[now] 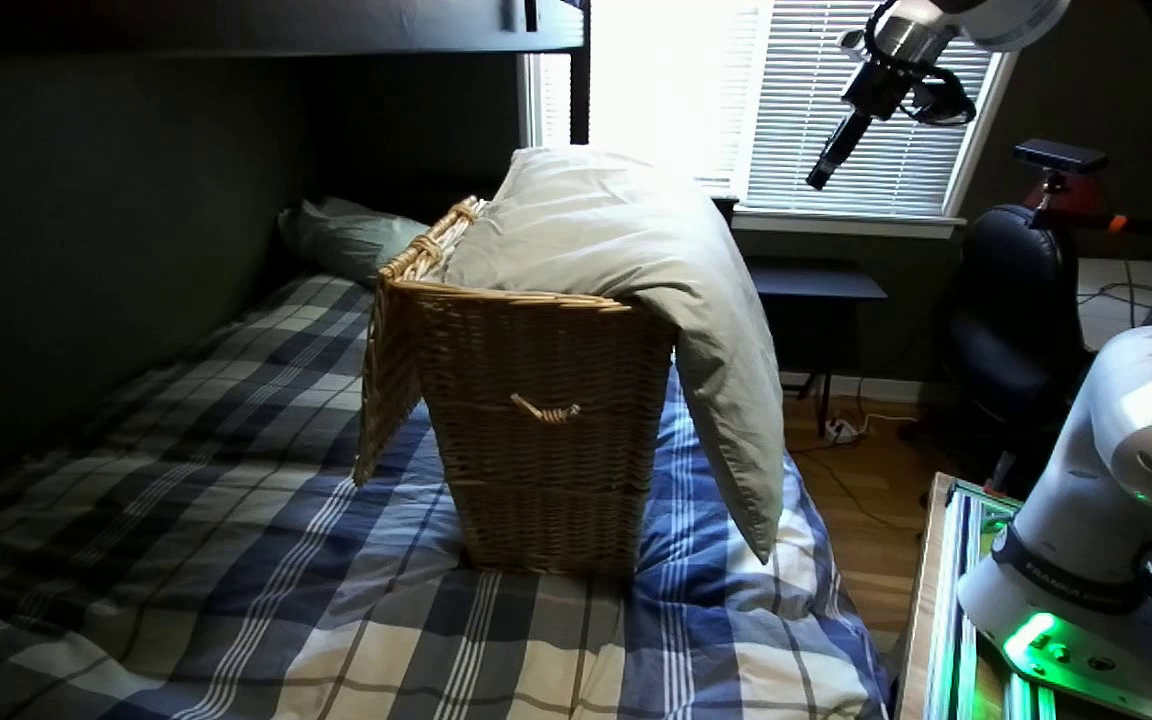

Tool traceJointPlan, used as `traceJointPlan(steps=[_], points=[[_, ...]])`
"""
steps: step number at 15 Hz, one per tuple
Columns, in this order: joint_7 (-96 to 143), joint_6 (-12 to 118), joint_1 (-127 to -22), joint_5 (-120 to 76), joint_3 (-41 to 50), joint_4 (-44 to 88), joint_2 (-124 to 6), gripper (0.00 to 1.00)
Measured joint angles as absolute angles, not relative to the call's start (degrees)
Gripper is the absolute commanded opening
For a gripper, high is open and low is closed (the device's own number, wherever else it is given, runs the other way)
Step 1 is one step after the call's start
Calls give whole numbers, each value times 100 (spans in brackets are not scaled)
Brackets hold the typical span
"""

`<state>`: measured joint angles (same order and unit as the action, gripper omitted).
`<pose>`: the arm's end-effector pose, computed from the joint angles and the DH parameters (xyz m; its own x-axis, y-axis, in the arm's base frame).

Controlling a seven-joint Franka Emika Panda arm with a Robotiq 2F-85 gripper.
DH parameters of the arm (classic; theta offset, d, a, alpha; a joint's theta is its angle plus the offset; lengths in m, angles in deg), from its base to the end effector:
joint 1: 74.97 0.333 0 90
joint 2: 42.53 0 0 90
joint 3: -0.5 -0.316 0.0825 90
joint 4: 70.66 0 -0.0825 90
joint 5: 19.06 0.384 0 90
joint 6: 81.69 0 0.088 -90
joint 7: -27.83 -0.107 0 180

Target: Remove the pillow from the laundry basket and put it on the bed

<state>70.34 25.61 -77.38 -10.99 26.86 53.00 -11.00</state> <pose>0.3550 -0.2287 0.6093 0.8983 0.1974 0.3925 0.2692 -0.9533 -0.1367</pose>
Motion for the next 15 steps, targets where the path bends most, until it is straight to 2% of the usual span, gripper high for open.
traceJointPlan(steps=[10,15], points=[[7120,2561,-7835,-975,2611,5216,-1224,100],[7157,2496,-7664,226,2752,4538,-1855,100]])
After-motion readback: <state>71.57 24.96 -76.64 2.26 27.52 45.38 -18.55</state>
